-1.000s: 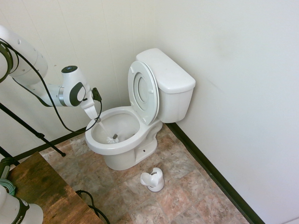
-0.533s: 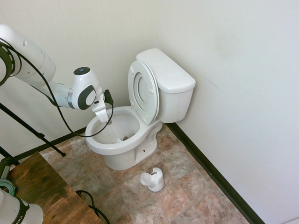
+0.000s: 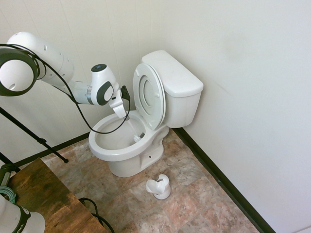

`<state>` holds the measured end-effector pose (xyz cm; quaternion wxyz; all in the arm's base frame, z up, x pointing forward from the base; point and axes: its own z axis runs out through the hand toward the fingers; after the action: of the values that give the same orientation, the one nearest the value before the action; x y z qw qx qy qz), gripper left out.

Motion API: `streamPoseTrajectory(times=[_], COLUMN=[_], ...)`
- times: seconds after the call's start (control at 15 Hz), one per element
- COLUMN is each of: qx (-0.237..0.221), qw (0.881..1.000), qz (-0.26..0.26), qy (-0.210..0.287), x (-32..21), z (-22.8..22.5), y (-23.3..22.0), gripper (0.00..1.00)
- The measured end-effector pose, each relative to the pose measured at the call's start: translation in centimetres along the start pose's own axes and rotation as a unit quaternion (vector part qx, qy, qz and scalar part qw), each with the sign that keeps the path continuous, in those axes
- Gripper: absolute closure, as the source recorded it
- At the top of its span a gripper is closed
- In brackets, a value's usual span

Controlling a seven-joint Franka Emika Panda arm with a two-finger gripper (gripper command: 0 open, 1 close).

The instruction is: Clean the toilet

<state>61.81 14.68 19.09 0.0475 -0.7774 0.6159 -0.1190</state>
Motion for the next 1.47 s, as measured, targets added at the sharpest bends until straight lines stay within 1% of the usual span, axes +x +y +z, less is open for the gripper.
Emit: streamPoseTrajectory(times=[0.4,0.6,0.73,0.87,1.0,1.13,1.27,1.47], qx=[0.01,0.006,0.002,0.0,0.001,0.011,0.02,0.031], qw=[1.0,1.0,1.0,1.0,0.999,0.999,0.999,0.999], qz=[-0.013,-0.017,-0.018,-0.023,-0.035,-0.047,-0.044,-0.021], qy=[-0.001,-0.001,-0.003,-0.012,-0.023,-0.022,-0.014,-0.003], x=[-4.9,-6.0,-6.1,-6.7,-7.9,-8.1,-6.6,-2.4], z=[0.4,0.1,-1.2,-4.2,-8.8,-13.6,-18.2,-24.5], y=[-2.5,-2.4,-1.9,-0.8,0.4,1.4,2.5,4.6], gripper=[1.0,1.0,1.0,1.0,1.0,1.0,1.0,1.0])
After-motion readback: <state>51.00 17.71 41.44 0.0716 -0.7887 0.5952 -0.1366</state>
